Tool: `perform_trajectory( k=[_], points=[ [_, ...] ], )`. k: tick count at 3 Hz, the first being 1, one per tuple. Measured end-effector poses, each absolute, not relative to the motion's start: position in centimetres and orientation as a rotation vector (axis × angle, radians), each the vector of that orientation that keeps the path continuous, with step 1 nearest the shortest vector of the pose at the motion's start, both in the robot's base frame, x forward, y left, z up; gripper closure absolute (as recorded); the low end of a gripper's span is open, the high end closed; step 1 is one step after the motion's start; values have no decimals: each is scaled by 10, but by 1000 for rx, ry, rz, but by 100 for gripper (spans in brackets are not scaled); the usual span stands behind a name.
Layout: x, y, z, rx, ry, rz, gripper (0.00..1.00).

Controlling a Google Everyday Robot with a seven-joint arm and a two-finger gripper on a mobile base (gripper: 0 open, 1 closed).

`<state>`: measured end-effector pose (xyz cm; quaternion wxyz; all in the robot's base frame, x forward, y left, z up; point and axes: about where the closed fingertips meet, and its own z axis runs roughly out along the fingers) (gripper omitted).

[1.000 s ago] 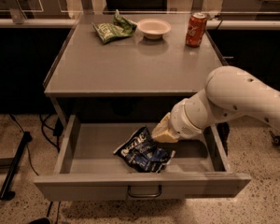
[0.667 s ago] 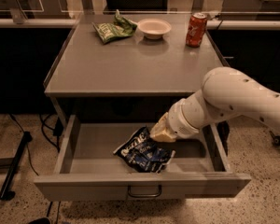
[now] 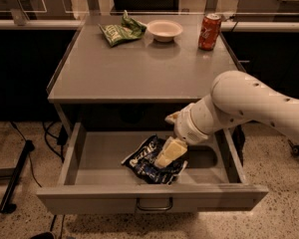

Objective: Pick blue chip bag from top drawer and place on counter

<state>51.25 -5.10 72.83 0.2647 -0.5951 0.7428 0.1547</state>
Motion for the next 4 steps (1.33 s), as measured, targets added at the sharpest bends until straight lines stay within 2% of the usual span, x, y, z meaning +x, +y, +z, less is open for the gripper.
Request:
perform_trajectory(
  k=[2, 3, 4],
  points=[
    [533, -46, 713, -1579, 2018, 434, 16],
    [541, -41, 697, -1573, 2033, 455, 22],
    [542, -38, 678, -1575, 2059, 480, 21]
  ],
)
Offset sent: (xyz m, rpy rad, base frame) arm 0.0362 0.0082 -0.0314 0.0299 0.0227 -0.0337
